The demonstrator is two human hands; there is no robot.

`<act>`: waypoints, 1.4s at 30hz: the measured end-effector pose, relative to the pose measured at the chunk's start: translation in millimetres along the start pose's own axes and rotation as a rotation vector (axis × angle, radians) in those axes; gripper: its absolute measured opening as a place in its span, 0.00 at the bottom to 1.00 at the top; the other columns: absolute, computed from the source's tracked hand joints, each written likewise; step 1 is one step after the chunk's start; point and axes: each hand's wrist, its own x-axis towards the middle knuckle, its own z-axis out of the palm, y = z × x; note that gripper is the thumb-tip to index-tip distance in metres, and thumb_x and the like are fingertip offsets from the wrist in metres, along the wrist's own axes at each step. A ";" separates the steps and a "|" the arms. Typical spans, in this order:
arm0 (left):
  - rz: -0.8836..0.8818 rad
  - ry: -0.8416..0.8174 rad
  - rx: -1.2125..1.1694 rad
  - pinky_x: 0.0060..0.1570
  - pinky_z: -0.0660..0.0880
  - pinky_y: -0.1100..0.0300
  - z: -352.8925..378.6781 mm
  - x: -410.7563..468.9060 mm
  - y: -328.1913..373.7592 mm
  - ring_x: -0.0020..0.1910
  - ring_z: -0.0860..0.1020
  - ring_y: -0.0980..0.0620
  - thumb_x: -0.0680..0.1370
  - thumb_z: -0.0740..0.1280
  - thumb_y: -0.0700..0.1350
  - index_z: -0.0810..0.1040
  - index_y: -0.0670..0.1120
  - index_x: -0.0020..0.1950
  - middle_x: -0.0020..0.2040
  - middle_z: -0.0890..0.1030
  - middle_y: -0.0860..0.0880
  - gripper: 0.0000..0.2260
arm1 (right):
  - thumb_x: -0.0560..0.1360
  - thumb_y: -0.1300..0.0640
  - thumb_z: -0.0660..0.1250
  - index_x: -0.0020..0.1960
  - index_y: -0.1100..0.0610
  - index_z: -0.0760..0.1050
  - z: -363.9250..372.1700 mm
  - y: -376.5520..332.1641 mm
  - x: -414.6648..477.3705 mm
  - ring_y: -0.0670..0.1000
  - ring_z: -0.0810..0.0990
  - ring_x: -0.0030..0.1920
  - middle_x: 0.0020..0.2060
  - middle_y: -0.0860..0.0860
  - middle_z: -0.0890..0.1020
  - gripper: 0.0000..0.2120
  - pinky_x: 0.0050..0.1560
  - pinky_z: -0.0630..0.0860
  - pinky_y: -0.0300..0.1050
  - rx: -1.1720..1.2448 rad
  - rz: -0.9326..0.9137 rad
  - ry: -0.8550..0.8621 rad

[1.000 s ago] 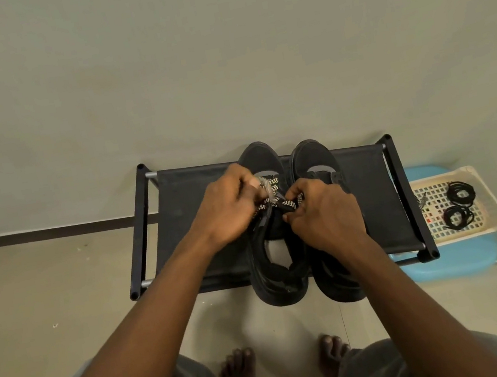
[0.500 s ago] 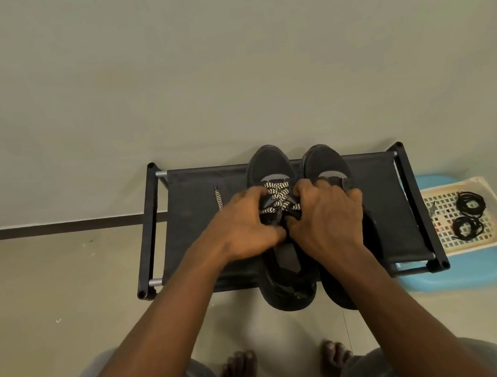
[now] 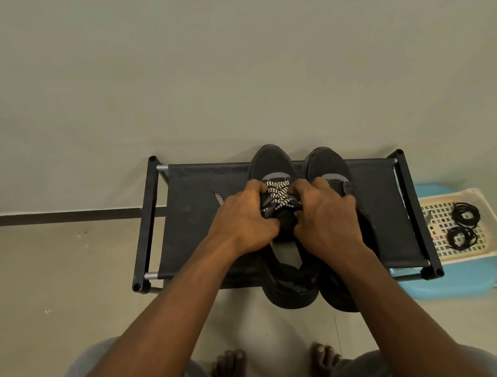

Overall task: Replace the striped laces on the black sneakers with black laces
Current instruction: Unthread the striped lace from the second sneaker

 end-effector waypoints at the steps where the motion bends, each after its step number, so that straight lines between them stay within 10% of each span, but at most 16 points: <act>1: 0.003 0.013 0.000 0.59 0.80 0.49 -0.2 0.2 -1.2 0.53 0.81 0.49 0.74 0.74 0.48 0.67 0.50 0.75 0.59 0.81 0.49 0.31 | 0.73 0.57 0.71 0.70 0.53 0.70 1.0 -1.1 -0.9 0.58 0.78 0.56 0.58 0.54 0.75 0.26 0.58 0.74 0.56 -0.001 -0.044 0.027; 18: 0.049 0.005 0.119 0.59 0.78 0.48 -0.5 5.4 -6.5 0.54 0.79 0.47 0.73 0.73 0.52 0.68 0.50 0.73 0.58 0.80 0.48 0.31 | 0.79 0.60 0.64 0.54 0.59 0.74 9.0 -11.8 -0.3 0.52 0.75 0.37 0.43 0.54 0.80 0.04 0.39 0.69 0.45 0.148 -0.110 0.209; 27: 0.027 0.004 0.168 0.60 0.76 0.50 0.0 8.1 -11.3 0.56 0.78 0.46 0.72 0.74 0.57 0.66 0.53 0.74 0.60 0.77 0.49 0.33 | 0.78 0.62 0.65 0.49 0.55 0.75 1.7 5.1 9.2 0.52 0.80 0.45 0.40 0.48 0.80 0.03 0.46 0.73 0.46 0.667 0.364 0.201; 32: 0.002 -0.002 0.174 0.57 0.78 0.48 -1.7 7.8 -11.7 0.54 0.79 0.47 0.67 0.70 0.62 0.66 0.56 0.72 0.59 0.78 0.50 0.35 | 0.72 0.67 0.63 0.54 0.44 0.79 -8.5 1.4 6.7 0.48 0.81 0.47 0.49 0.45 0.83 0.20 0.51 0.80 0.50 0.576 0.069 0.023; 42: -0.002 -0.020 0.165 0.58 0.78 0.49 -1.6 9.4 -13.2 0.55 0.79 0.47 0.66 0.69 0.63 0.67 0.56 0.72 0.59 0.77 0.50 0.35 | 0.76 0.54 0.72 0.59 0.53 0.78 -3.5 6.1 2.8 0.53 0.79 0.53 0.56 0.51 0.80 0.13 0.51 0.74 0.44 0.159 -0.179 0.038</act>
